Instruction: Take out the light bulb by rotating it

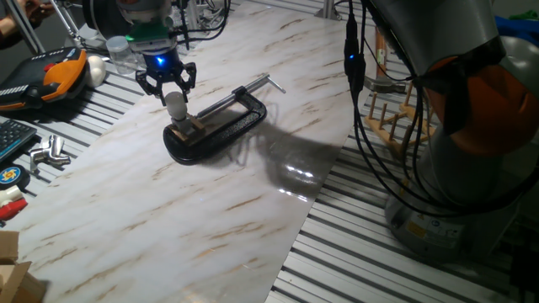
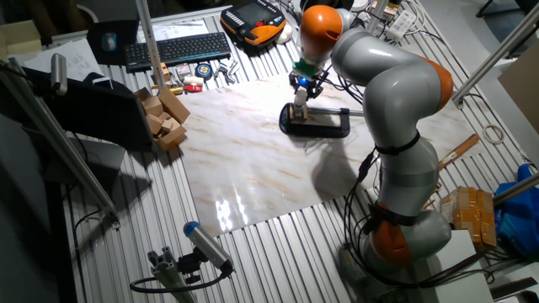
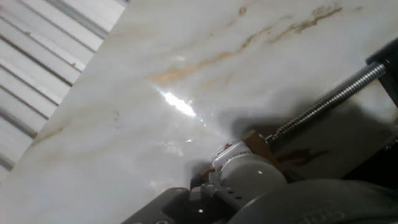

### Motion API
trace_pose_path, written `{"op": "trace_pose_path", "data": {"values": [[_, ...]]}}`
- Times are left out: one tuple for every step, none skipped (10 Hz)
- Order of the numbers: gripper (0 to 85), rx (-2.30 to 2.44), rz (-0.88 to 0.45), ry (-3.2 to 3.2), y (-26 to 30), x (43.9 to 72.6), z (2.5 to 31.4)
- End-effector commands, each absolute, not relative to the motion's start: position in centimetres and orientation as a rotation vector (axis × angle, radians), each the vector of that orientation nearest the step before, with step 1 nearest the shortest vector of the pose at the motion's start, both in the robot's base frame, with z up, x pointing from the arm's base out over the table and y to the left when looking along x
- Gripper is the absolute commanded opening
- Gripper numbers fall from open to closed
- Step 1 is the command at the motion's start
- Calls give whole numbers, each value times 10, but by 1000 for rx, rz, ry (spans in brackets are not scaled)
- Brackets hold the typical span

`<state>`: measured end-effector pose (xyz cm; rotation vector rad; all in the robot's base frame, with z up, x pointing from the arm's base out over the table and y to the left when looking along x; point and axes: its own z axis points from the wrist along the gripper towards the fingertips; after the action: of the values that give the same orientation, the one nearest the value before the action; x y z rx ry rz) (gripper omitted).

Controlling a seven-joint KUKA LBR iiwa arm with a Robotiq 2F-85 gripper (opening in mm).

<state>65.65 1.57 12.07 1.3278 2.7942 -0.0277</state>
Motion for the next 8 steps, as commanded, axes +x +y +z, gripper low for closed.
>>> {"op": "trace_pose_path", "data": {"values": [[0,1293,-30,2805,16,656,121],[0,1255,-31,2818,16,657,121],[0,1207,-34,2833,16,656,121],[0,1147,-37,2856,16,657,121],[0,1105,-41,2873,16,657,121],[0,1067,-38,2890,16,657,121],[0,1025,-33,2907,16,657,121],[0,964,-31,2931,16,657,121]]}}
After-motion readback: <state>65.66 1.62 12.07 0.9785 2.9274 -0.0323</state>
